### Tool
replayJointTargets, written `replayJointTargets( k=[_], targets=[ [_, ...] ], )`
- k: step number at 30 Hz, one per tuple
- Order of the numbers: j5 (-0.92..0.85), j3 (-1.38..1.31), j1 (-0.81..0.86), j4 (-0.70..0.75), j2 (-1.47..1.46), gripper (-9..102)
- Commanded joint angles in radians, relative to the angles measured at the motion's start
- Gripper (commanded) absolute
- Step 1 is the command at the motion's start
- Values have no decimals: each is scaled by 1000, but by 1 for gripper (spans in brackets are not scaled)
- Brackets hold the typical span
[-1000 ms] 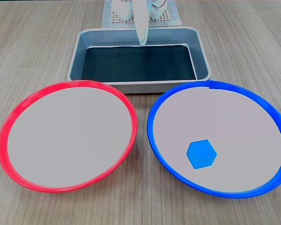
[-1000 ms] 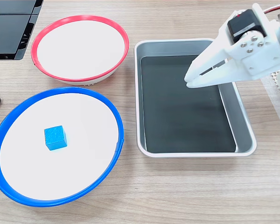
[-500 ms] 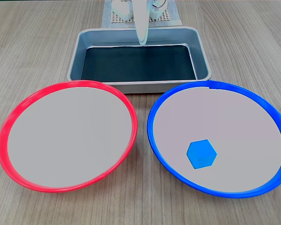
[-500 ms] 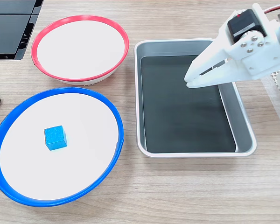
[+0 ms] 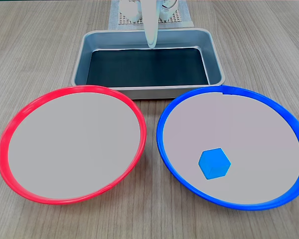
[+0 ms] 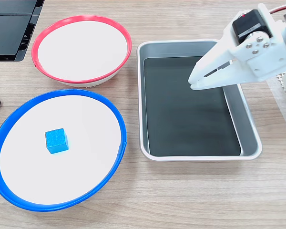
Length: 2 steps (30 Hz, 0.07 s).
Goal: Move a blue block from tray to blue dish
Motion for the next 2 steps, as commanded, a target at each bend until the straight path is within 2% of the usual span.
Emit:
replayJointTargets(
  k=[1,2],
  targets=[
    [-5,0,2,2,25,0],
    [-5,0,2,2,25,0]
  ],
)
